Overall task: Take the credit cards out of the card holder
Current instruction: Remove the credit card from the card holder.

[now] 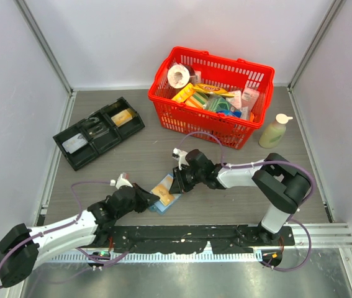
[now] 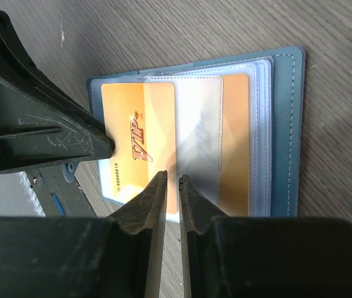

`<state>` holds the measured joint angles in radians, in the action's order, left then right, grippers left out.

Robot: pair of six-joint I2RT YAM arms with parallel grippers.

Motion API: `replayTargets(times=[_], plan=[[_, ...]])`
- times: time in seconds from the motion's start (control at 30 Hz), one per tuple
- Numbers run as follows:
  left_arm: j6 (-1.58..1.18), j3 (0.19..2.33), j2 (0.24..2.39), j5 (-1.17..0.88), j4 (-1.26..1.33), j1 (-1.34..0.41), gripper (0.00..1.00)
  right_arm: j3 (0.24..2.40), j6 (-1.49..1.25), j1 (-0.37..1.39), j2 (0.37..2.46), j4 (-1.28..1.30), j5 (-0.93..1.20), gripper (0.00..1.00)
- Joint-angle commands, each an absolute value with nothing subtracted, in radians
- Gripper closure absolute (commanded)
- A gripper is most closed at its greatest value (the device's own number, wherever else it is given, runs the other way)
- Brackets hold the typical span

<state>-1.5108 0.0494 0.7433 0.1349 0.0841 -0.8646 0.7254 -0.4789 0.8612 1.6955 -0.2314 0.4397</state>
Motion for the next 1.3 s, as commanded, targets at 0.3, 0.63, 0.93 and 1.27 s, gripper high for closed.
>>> replayTargets(times=[0.3, 0.63, 0.93, 1.27], plan=[[-1.513, 0.058, 0.842, 0.167, 0.201, -0.868, 0.69, 0.710, -0.488, 0.865, 1.712, -0.229, 0.413, 0.81], [-1.496, 0.090, 0.873, 0.155, 0.204, -0.868, 0.99, 0.695, -0.488, 0.865, 1.695, -0.225, 0.390, 0.82], [-1.460, 0.127, 0.553, 0.201, -0.225, -0.868, 1.00, 0.706, -0.480, 0.847, 1.640, -0.200, 0.373, 0.82], [-1.013, 0.316, 0.521, 0.163, -0.302, -0.868, 1.00, 0.776, -0.387, 0.841, 1.453, -0.062, 0.350, 0.76]])
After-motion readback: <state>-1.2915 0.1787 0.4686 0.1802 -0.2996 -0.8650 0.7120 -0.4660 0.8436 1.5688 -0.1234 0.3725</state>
